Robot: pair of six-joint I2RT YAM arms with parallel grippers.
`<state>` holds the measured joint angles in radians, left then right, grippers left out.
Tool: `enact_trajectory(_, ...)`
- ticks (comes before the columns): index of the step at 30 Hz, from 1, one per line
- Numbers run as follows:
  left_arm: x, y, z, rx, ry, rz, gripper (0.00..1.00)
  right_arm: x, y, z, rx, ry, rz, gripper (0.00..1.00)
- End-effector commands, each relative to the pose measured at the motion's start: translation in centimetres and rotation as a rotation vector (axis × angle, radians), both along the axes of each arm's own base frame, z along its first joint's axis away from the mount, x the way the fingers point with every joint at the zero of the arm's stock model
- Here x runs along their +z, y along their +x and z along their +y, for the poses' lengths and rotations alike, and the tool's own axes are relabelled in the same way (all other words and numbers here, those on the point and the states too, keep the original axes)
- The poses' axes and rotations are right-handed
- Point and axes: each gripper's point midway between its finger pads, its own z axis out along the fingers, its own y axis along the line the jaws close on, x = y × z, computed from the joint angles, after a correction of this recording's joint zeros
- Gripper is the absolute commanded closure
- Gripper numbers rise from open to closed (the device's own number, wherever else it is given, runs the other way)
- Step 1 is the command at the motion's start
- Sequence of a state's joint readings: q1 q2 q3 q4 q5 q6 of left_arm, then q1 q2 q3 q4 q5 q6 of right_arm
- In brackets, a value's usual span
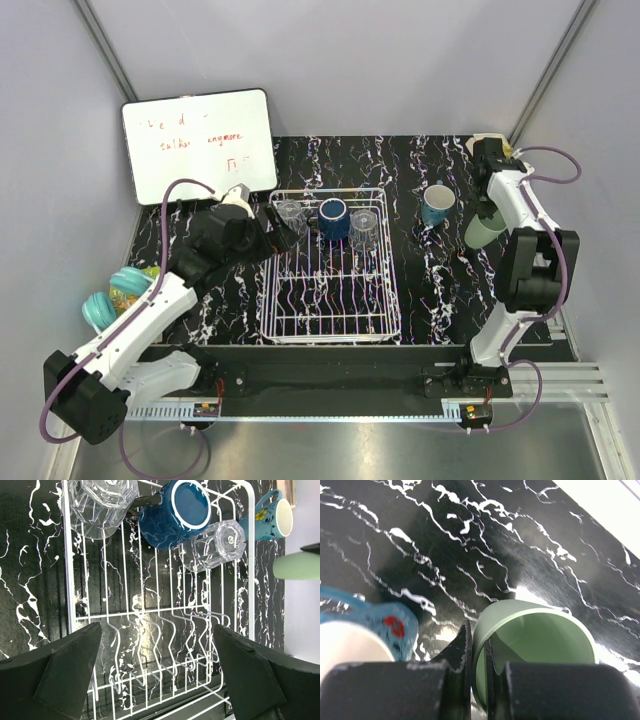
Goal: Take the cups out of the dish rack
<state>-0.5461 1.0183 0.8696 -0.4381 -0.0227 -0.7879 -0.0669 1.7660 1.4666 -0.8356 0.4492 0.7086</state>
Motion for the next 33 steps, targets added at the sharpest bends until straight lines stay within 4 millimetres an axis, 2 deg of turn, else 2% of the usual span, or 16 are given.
enact_trajectory(1,0.8,0.3,0.0,-0.009,0.004,-0.032,0.01,1.7,3.7,-1.4,-0.004,-0.042,-0.068,1.00)
enact_trajectory(6,-0.1,0.4,-0.2,-0.027,0.028,-0.007,0.01,1.2,5.5,-2.4,0.004,-0.092,-0.050,1.00)
enact_trajectory(8,-0.2,0.4,-0.2,-0.024,0.031,-0.003,0.01,0.4,5.8,-2.7,0.006,-0.107,-0.030,1.00)
enact_trajectory(15,-0.8,0.4,-0.2,-0.022,0.041,0.011,0.01,-3.3,5.7,-3.7,0.016,-0.161,0.078,1.00)
enact_trajectory(21,-1.0,0.7,-0.3,-0.030,0.047,0.016,0.02,-4.9,6.0,-3.2,0.040,-0.132,0.091,1.00)
enact_trajectory(25,-1.1,0.6,-0.5,-0.038,0.047,0.023,0.02,-5.3,6.0,-2.6,0.070,-0.104,0.083,1.00)
enact_trajectory(30,-1.2,0.5,-0.5,-0.034,0.043,0.029,0.01,-4.6,5.8,-1.6,0.090,-0.058,0.030,1.00)
enact_trajectory(33,-1.1,0.4,-0.5,-0.031,0.035,0.028,0.01,-4.3,5.4,-1.3,0.097,-0.044,0.010,0.94)
